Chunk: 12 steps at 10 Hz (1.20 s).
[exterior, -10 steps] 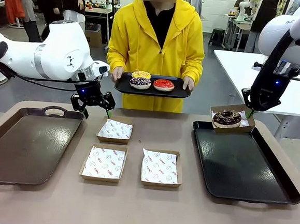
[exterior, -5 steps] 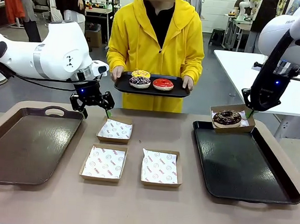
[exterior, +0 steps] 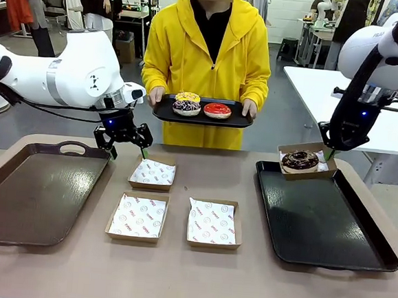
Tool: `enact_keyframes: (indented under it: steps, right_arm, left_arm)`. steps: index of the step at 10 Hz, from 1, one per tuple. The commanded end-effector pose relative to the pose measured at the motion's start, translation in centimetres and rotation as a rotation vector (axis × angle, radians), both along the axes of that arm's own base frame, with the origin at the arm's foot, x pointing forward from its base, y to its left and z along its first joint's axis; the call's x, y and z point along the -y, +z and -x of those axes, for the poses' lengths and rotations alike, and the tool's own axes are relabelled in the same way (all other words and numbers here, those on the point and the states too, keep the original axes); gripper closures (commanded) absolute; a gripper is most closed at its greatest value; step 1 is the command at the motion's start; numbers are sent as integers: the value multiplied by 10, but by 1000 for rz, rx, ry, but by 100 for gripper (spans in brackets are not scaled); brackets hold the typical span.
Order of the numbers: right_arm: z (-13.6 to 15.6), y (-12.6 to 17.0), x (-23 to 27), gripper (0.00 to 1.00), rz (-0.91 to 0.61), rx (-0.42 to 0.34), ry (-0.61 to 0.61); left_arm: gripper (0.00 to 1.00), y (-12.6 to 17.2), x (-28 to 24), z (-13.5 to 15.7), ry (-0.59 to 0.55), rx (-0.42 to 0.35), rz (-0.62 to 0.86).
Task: Individually package the donuts and arrange them on the tray.
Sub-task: Place the picked Paper togo box on the Handle tray while simultaneously picking up another Paper togo box from the table with the other hand.
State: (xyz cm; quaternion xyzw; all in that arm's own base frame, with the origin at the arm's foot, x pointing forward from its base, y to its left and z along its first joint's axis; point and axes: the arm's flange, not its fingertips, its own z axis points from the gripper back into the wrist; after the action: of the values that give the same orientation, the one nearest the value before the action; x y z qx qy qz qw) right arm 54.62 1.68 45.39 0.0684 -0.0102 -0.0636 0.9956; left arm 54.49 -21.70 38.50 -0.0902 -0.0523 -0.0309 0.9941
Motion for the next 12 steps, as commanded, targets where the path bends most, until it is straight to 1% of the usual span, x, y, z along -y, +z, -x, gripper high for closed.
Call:
enact_keyframes:
  steps: [1, 5, 7, 8, 9, 10, 12]
  right_arm:
    - [-31, -14, -1, 99, 16, -31, 9]
    - [-63, -44, -5, 99, 1, -57, 47]
    - [-70, -51, -8, 99, -11, -54, 52]
    - [-71, -51, -9, 99, -20, -55, 38]
    - [-64, -45, -9, 99, -51, -82, -49]
    - [-66, -54, -8, 99, -6, -53, 28]
    - [-66, -54, -8, 99, -6, -53, 28]
  left_arm:
    - [0, -3, 13, -22, -8, -23, -43]
    - [0, -23, 23, -55, 37, -73, -134]
    - [0, -27, 24, -57, 39, -61, -180]
    - [0, -27, 25, -55, 38, -50, -180]
    - [0, -32, 17, -53, 15, -68, -127]
    - [0, -32, 17, -53, 15, -68, -127]
    - [0, -32, 17, -53, 15, -68, -127]
